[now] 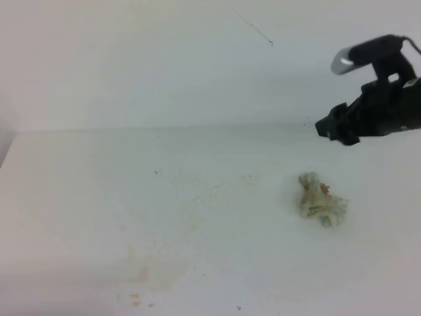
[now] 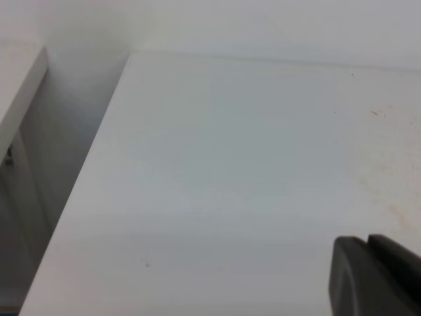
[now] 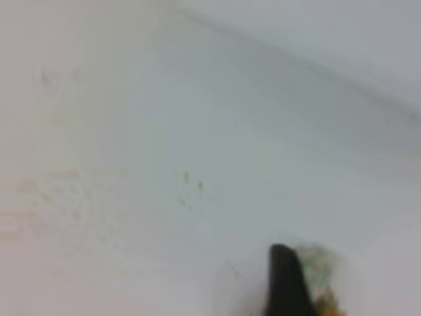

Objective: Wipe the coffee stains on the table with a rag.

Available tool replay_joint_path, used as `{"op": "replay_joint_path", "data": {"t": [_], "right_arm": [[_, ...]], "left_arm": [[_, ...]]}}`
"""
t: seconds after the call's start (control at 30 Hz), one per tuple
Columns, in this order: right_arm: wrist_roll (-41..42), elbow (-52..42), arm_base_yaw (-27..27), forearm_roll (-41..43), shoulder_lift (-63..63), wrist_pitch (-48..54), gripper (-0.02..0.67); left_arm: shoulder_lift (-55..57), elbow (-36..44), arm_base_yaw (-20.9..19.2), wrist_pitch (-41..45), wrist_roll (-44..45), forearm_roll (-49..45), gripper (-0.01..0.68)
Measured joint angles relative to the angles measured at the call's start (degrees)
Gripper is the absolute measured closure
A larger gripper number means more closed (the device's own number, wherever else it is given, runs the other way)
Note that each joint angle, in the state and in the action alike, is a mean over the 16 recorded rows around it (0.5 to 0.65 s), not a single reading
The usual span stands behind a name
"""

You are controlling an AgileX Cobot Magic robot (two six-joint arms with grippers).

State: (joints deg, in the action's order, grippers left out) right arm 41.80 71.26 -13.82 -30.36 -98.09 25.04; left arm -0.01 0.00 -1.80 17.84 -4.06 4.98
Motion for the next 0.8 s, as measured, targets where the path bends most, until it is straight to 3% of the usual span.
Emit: {"op": "replay_joint_path", "data": {"t": [0.23, 0.33, 0.57, 0.8], "right_arm": [[0.6, -0.4, 0.0, 0.7, 15.1, 4.5, 0.573], [-0.4, -1.7, 0.0, 1.8, 22.3, 6.3, 0.635], [-6.2, -11.0, 0.0, 6.5, 40.8, 5.5, 0.646], [-12.5, -27.5, 0.0, 10.5, 56.9, -2.8, 0.646]], "left_arm": [[0.0, 0.0, 0.0, 0.0, 0.0, 0.0, 0.675], [0.0, 0.0, 0.0, 0.0, 0.0, 0.0, 0.675], [0.0, 0.0, 0.0, 0.0, 0.0, 0.0, 0.675], [0.0, 0.0, 0.0, 0.0, 0.0, 0.0, 0.675]]}}
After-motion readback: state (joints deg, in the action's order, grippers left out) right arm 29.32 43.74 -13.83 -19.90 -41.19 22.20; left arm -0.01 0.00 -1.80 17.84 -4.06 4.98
